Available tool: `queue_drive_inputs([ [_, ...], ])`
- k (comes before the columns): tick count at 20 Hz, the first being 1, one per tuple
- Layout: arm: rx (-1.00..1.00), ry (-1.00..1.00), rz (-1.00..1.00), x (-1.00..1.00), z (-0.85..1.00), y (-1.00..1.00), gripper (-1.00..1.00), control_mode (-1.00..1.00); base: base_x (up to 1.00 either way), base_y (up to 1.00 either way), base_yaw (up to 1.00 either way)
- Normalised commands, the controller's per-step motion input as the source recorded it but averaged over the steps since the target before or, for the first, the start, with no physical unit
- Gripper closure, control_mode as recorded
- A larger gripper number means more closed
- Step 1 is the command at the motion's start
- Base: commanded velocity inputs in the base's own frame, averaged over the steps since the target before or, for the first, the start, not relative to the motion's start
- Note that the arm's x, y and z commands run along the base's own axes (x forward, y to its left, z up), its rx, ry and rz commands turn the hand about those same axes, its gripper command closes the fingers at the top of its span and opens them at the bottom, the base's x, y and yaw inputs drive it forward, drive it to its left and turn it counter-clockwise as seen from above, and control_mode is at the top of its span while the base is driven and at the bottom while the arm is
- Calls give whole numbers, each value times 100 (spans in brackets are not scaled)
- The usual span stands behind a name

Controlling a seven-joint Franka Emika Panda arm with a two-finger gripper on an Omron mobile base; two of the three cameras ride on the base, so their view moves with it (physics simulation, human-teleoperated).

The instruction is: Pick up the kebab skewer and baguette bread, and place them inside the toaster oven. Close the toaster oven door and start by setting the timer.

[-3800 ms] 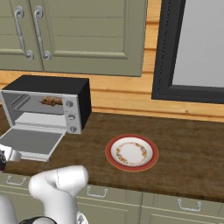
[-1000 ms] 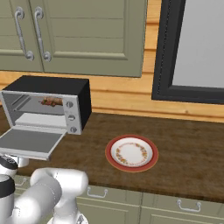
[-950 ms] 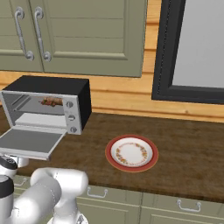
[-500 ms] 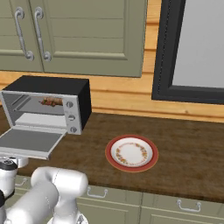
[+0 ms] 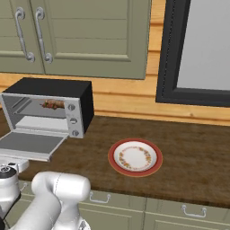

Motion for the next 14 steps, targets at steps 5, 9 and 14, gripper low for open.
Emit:
queue_drive_inputs([
  [5,2,-2,0,30,33,-3,-100,-100,0,0,0],
  [9,3,0,0,25,43,-3,-100,-100,0,0,0],
  [14,3,0,0,31,43,-2,-100,-100,0,0,0],
])
